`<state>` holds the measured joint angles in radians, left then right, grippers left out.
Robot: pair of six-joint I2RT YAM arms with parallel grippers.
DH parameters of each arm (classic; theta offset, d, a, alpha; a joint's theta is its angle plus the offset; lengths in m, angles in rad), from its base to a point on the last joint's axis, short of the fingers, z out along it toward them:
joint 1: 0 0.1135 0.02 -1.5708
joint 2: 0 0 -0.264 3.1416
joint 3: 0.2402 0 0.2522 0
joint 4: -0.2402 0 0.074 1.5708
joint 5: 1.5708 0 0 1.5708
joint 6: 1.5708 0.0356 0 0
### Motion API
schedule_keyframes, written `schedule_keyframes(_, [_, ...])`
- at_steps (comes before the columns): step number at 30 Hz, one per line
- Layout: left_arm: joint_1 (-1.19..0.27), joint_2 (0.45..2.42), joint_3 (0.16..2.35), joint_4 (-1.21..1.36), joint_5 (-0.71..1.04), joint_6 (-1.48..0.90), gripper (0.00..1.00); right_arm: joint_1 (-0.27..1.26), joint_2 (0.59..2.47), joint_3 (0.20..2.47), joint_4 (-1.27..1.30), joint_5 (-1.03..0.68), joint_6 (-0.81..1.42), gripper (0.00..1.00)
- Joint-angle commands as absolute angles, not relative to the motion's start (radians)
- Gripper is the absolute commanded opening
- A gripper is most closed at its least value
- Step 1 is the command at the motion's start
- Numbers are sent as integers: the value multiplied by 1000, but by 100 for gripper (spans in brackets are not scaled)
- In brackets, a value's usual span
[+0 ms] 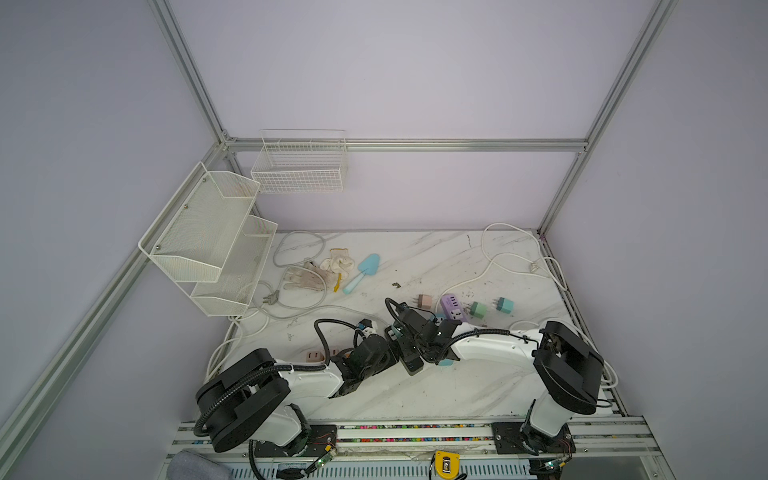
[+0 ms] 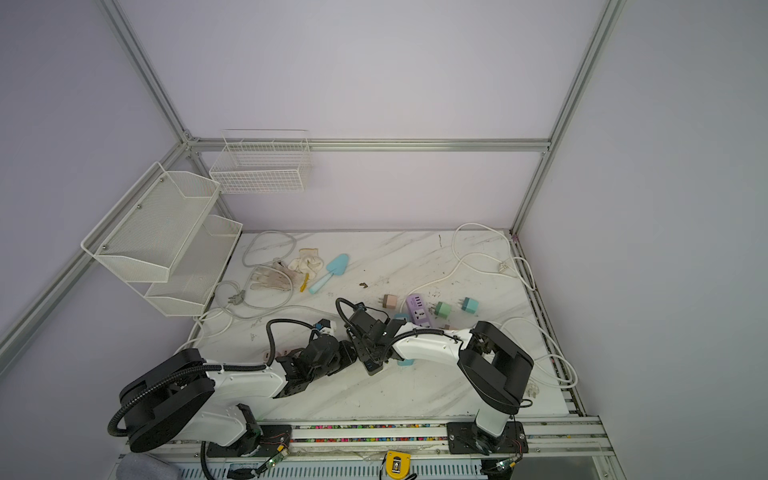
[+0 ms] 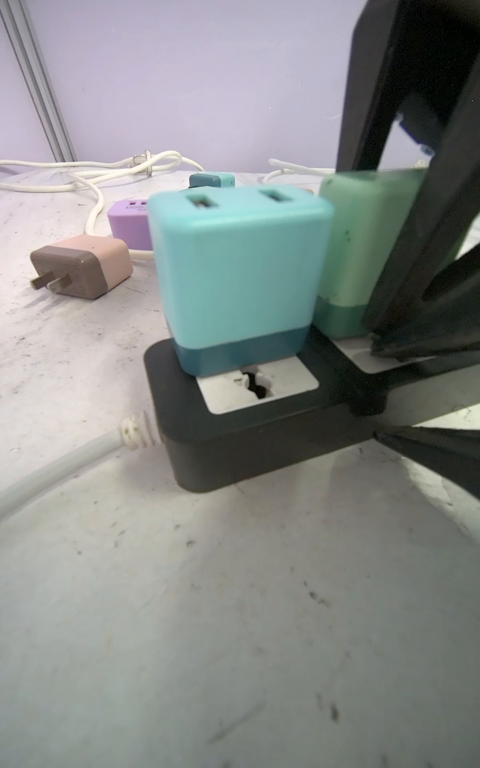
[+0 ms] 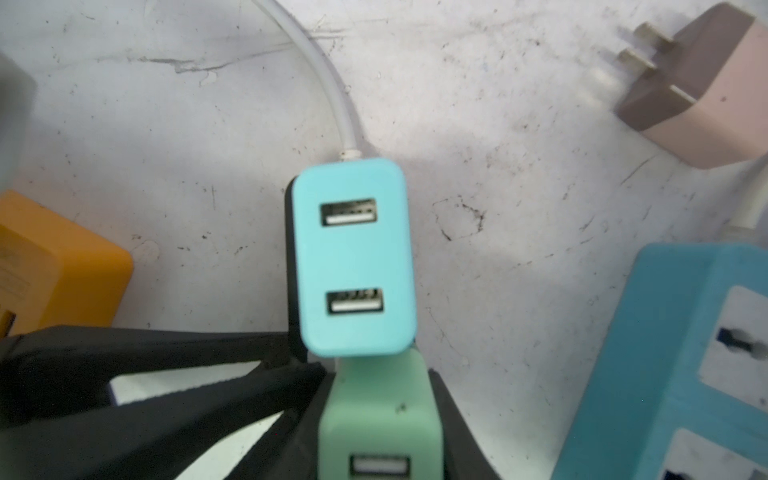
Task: Pull the plug off the socket
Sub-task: 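Pull the green plug out with right gripper while left holds black strip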
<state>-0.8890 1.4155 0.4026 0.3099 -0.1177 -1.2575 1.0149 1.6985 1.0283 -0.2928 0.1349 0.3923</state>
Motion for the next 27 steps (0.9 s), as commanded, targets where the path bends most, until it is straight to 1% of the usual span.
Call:
schedule_keyframes(1, [-910, 1447, 351, 167, -106, -1266, 27, 1009, 1661, 1037, -311, 165, 406, 19])
schedule_keyframes(6, [-914, 1451, 348, 160, -116, -1268, 25, 1035, 1689, 1060, -309, 164, 418, 17])
schedule_keyframes(14, [-917, 1426, 340, 157, -121, -1264, 24, 999, 1629, 1015, -311, 179, 433, 17])
schedule_keyframes(17, [-919, 1440, 350, 155, -118, -1258, 24, 999, 1629, 1025, -318, 199, 419, 15])
schedule_keyframes(23, [-919, 1436, 354, 147, -123, -1258, 23, 1033, 1651, 1032, -298, 176, 436, 14])
schedule_keyframes(27, [-919, 1422, 350, 131, -130, -1259, 23, 1030, 1606, 1017, -311, 210, 450, 14])
